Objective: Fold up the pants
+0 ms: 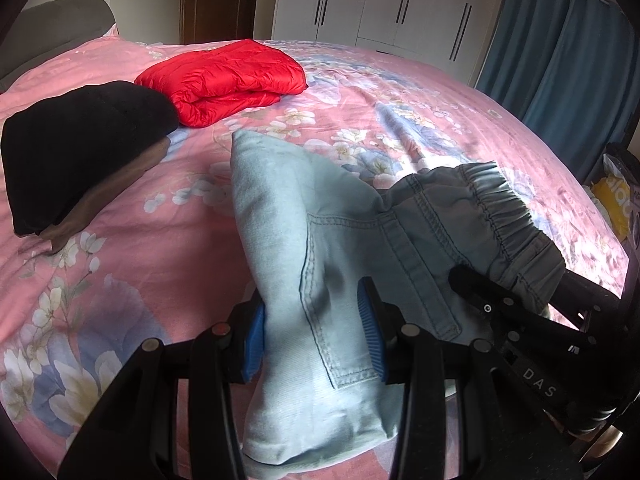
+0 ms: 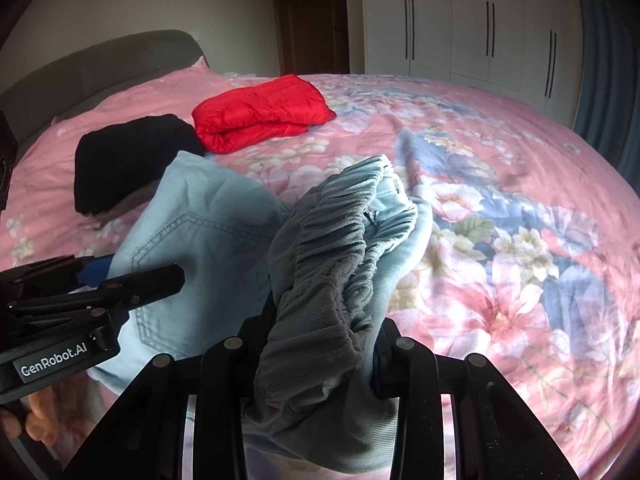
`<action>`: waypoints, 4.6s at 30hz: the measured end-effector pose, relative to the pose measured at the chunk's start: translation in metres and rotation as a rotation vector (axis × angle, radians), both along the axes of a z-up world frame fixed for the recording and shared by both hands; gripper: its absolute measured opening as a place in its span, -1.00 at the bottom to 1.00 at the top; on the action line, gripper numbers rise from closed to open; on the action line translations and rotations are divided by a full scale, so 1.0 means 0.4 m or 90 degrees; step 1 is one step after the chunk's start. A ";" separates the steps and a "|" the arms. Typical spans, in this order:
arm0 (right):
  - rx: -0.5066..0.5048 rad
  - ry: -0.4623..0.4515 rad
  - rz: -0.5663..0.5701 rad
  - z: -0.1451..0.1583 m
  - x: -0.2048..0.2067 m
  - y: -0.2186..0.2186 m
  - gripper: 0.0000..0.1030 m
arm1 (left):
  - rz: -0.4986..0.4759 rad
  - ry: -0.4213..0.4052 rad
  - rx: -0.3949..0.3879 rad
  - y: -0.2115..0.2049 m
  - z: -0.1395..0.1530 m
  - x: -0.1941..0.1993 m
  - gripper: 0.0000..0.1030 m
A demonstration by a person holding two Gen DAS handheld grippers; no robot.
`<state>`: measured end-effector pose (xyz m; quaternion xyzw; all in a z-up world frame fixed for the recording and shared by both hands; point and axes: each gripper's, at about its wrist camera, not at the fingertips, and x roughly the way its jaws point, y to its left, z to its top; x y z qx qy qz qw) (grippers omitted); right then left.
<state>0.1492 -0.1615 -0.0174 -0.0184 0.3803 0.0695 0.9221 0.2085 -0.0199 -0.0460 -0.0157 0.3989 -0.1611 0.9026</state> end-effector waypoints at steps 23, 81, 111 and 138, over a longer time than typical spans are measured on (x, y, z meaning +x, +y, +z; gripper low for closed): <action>0.021 0.020 -0.018 -0.035 -0.003 -0.027 -0.23 | 0.041 0.045 0.038 0.037 -0.068 0.038 -0.08; 0.019 0.058 -0.051 -0.070 -0.094 -0.067 0.13 | 0.044 0.068 0.070 0.051 -0.116 -0.082 0.36; 0.008 0.059 -0.056 -0.031 -0.157 -0.069 0.15 | 0.060 0.070 0.073 0.052 -0.075 -0.164 0.33; -0.005 -0.042 -0.054 0.174 -0.418 -0.053 0.65 | 0.054 -0.027 0.074 0.041 0.149 -0.463 0.99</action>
